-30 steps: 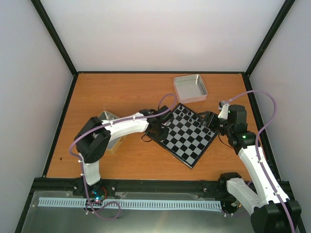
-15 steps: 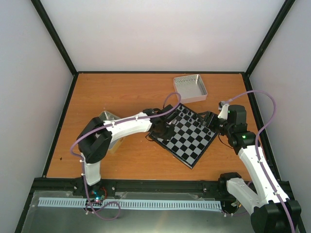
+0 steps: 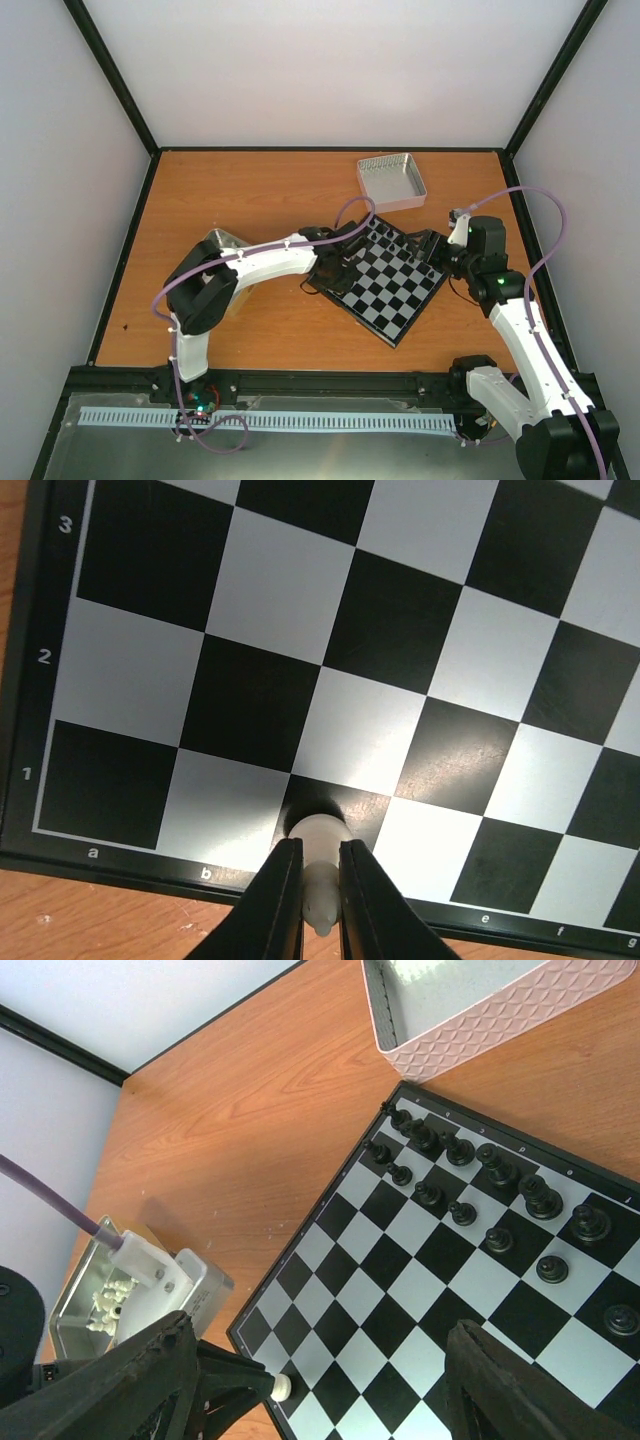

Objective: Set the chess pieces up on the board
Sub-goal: Place the chess piece on the chessboard, then pick up the chess piece from the storage box.

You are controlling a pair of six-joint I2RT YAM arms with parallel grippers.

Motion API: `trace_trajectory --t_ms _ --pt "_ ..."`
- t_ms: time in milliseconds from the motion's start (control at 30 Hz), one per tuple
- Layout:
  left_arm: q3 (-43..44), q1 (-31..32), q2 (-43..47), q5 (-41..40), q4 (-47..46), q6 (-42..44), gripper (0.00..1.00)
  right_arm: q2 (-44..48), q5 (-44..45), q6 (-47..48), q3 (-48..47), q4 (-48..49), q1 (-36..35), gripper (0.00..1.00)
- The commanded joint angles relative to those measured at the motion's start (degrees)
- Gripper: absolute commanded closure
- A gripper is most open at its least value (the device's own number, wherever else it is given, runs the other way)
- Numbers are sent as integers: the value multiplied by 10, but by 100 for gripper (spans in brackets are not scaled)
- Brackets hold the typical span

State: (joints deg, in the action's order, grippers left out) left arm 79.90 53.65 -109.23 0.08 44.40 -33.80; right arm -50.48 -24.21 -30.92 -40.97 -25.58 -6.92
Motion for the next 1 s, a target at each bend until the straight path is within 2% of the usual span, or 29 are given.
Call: trace_trajectory --t_ms 0,133,367,500,667,833,967 --pt "5 6 -14 8 1 -3 89 -1 3 5 3 13 -5 32" --pt "6 6 -15 5 -2 -2 86 0 2 5 4 13 -5 32" --pt "16 4 32 3 1 4 52 2 0 7 3 14 -5 32" --pt "15 -12 81 -17 10 13 43 -5 4 17 -4 9 -7 32" --pt "-36 -76 176 -81 -2 0 30 -25 2 68 -33 -11 -33 29" --pt "-113 -159 257 -157 3 -27 28 -30 -1 62 -35 20 -80 30" --pt "-186 -231 308 -158 -5 -37 29 -48 -1 45 -34 37 -107 32"
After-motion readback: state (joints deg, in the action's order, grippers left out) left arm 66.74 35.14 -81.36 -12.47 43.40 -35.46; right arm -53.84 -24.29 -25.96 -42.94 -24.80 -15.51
